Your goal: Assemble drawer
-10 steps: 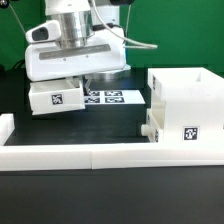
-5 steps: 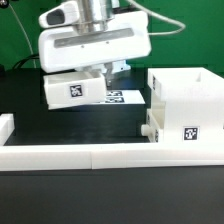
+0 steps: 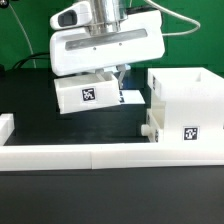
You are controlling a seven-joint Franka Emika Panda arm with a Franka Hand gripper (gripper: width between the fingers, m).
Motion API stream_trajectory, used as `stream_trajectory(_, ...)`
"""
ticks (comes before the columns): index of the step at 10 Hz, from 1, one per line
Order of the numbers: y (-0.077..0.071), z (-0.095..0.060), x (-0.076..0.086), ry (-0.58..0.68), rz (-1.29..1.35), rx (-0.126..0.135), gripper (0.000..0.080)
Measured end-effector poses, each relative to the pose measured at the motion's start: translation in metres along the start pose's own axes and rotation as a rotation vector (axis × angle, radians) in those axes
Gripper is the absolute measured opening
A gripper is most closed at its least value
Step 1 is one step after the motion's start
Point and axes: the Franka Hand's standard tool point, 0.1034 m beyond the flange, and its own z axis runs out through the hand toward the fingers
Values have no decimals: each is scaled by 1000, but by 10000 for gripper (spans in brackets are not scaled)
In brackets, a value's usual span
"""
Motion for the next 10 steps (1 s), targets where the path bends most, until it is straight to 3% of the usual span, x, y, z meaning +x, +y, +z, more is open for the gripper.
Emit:
stream_trajectory(5,1,1,-1,-2,-322,0,42)
stream_trajectory(10,3,0,14,-17,-817,-45,42)
